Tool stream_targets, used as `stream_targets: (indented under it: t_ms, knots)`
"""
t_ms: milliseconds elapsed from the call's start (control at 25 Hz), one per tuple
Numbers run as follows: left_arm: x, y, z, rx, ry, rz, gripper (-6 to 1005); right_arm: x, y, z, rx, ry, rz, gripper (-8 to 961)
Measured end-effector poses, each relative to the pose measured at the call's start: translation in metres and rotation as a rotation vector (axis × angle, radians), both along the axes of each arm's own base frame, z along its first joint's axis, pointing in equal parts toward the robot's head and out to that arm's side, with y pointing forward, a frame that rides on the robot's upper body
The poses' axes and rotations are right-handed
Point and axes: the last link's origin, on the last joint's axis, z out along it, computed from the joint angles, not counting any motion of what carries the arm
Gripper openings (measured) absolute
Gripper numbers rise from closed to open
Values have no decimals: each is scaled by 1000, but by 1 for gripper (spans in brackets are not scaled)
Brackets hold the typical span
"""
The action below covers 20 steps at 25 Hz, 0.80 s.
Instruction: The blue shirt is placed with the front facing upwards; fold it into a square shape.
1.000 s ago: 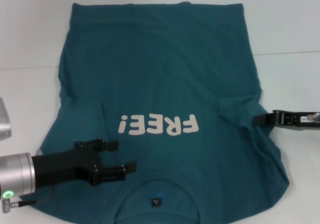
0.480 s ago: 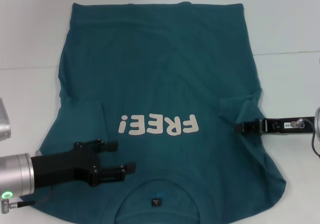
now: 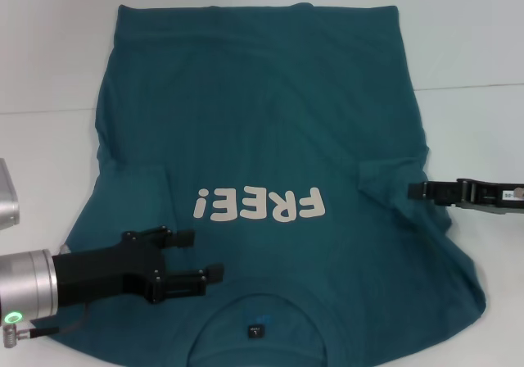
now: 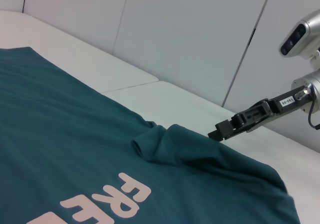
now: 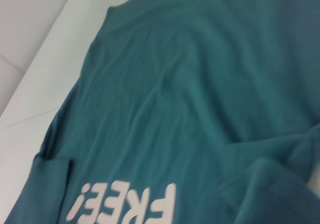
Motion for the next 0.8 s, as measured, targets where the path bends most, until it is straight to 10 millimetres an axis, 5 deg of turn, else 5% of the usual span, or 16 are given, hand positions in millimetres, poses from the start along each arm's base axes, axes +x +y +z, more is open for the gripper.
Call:
stream_targets:
  t_ms: [320, 800]
  knots:
    - [0, 0, 0, 2, -3, 0, 876, 17, -7, 9, 33, -1, -60, 789]
    - [1, 1, 0, 2, -1, -4, 875, 39, -18, 4, 54, 30, -158, 782]
